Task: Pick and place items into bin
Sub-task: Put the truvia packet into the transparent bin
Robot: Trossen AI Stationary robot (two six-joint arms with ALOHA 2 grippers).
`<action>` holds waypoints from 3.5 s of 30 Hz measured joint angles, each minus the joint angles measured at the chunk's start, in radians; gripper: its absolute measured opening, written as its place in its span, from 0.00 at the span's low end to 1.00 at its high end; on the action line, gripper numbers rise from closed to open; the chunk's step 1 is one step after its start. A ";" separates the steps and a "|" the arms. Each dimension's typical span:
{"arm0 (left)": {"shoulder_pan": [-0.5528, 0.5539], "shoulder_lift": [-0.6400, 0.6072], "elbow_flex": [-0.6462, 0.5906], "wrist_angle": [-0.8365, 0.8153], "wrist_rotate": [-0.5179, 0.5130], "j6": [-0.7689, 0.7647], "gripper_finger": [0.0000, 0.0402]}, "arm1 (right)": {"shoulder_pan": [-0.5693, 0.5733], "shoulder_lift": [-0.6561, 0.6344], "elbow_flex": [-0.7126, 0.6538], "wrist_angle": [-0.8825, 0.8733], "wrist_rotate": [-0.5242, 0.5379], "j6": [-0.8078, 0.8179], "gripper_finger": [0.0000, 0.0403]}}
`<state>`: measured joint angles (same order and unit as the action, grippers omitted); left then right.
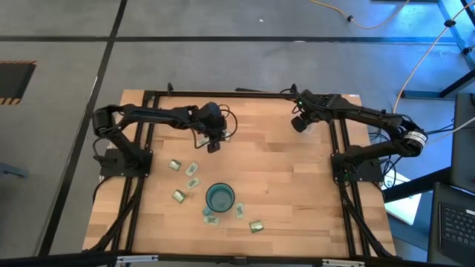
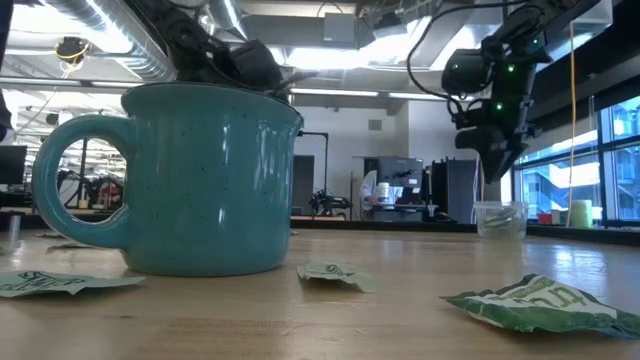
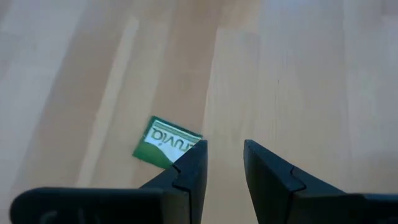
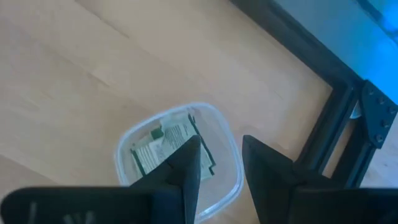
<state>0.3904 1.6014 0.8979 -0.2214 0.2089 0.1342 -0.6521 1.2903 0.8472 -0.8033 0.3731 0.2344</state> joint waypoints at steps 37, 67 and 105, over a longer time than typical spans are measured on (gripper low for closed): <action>-0.041 0.198 0.212 -0.193 -0.241 0.194 0.01 | 0.088 0.000 0.001 0.178 -0.171 -0.089 0.30; -0.301 0.132 0.227 0.324 -0.388 0.152 0.01 | 0.342 0.000 0.001 0.677 -0.708 -0.001 0.69; -0.338 0.132 0.226 0.380 -0.434 0.182 0.09 | 0.378 0.001 0.001 0.664 -0.583 0.057 0.02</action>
<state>0.0528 1.7332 1.1244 0.1589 -0.2255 0.3163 -0.2737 1.2911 0.8486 -0.1391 -0.2102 0.2917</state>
